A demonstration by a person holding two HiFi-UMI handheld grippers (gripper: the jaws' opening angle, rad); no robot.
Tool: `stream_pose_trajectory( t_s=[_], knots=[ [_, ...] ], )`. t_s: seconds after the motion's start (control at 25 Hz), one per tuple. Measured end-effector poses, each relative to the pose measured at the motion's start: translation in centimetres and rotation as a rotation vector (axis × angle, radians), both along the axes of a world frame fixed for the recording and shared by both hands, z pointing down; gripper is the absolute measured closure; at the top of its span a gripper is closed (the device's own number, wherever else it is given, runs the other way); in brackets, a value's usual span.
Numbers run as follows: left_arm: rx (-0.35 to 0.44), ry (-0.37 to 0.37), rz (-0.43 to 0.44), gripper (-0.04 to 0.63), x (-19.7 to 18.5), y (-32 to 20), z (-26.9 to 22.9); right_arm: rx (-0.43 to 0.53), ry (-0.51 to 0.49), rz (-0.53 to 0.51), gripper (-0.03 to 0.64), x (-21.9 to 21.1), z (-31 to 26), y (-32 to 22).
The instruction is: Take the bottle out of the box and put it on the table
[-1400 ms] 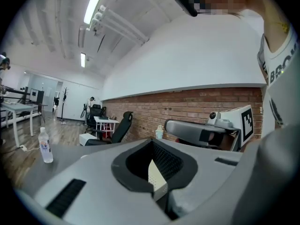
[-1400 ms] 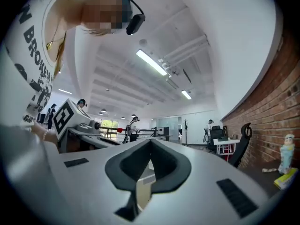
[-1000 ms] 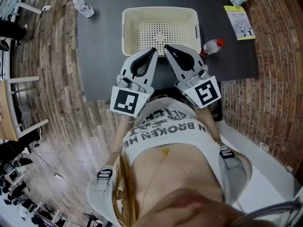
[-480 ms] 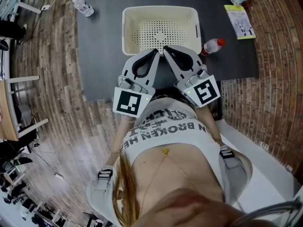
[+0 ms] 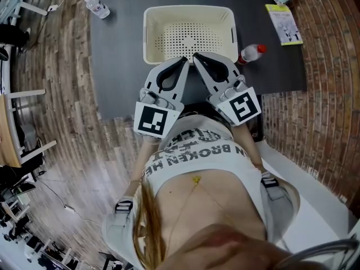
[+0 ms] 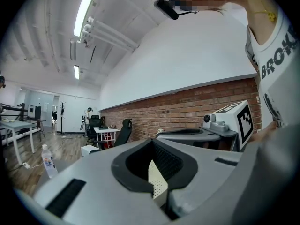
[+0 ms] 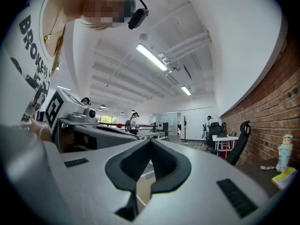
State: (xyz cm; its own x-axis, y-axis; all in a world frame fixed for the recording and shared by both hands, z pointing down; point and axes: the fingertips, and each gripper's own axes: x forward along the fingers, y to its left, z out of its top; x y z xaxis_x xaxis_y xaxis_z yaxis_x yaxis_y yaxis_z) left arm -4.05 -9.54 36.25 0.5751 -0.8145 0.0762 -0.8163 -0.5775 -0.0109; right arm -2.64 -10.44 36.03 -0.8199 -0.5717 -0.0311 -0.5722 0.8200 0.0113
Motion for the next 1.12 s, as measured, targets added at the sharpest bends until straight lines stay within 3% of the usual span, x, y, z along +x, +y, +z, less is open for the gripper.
stream_pose_trajectory(
  t_s=[1.12],
  knots=[
    [-0.035, 0.014, -0.001, 0.595, 0.08, 0.09, 0.84, -0.013, 0.025, -0.011, 0.608, 0.02, 0.53, 0.11]
  ],
)
